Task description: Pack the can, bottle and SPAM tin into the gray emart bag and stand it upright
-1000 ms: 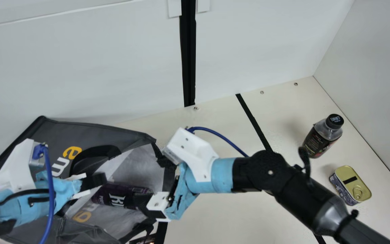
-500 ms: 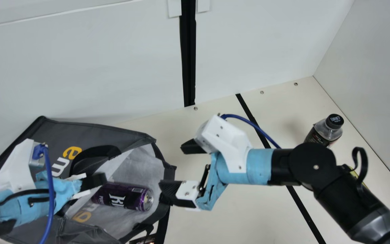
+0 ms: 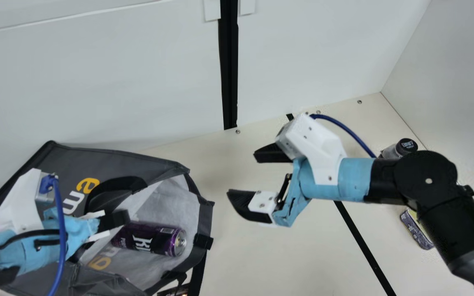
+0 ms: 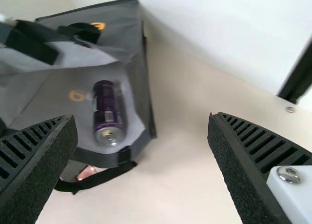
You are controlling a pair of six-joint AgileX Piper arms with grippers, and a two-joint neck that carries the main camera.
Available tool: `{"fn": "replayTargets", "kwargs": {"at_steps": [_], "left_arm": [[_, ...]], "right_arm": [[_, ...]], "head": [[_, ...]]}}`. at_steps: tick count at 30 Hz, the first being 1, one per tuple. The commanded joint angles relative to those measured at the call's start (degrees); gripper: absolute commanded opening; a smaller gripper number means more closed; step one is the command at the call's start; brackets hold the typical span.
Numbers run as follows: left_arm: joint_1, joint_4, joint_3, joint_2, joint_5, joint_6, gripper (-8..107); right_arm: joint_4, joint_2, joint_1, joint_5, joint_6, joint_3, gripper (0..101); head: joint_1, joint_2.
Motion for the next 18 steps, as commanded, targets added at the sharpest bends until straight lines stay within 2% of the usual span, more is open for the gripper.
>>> {"fn": "replayTargets", "kwargs": {"at_steps": [1,9,18], "left_arm": [[0.0,0.0,0.0,0.0,0.0,0.0,-8],[0.0,0.0,0.0,0.0,0.0,0.0,-8],[0.0,0.0,0.0,0.0,0.0,0.0,-8]], "right_arm": [[-0.6,0.1,-1.4,0.1,0.6,-0.6,95],[-5.8,-0.8,-3.6,-2.1,5.0,-2.8,95],[-17.9,-3.1,-2.4,-8.2,17.1,-4.3,95]], "head": [[-1.3,0.0],[-1.3,0.0],[-1.3,0.0]]}}
